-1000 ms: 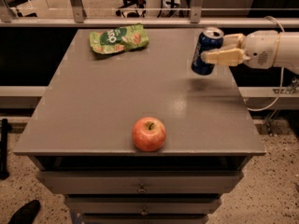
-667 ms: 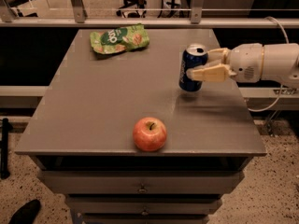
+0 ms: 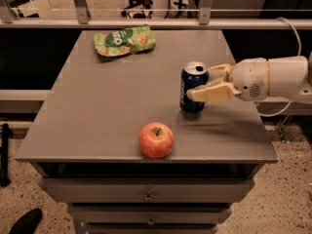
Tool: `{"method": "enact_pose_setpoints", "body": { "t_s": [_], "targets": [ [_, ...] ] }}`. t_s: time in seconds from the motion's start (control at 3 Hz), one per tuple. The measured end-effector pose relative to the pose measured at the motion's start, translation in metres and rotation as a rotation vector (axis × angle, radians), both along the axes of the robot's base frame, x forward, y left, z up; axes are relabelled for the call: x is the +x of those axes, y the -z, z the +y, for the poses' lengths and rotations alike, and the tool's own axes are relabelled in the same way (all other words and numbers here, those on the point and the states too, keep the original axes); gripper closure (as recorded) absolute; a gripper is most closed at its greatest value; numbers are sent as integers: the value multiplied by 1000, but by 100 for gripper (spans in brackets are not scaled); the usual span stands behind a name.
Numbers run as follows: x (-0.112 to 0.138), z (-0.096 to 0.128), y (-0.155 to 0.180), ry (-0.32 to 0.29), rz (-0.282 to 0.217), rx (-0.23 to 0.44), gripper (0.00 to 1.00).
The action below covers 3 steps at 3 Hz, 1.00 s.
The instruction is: Move pepsi can near apple
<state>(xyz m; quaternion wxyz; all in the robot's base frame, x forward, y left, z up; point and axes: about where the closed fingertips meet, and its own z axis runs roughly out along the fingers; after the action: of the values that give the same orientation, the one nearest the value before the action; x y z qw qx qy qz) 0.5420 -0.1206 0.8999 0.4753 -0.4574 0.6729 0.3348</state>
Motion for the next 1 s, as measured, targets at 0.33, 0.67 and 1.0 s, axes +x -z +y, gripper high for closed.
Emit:
{"method": "enact_pose_setpoints", "body": {
  "t_s": [0.33, 0.67, 1.0],
  "targets": [
    [-21, 3, -6, -34, 20, 31, 100],
    [-42, 6, -8, -64, 41, 59, 100],
    [-63, 10, -2, -96, 66, 70, 100]
  ]
}}
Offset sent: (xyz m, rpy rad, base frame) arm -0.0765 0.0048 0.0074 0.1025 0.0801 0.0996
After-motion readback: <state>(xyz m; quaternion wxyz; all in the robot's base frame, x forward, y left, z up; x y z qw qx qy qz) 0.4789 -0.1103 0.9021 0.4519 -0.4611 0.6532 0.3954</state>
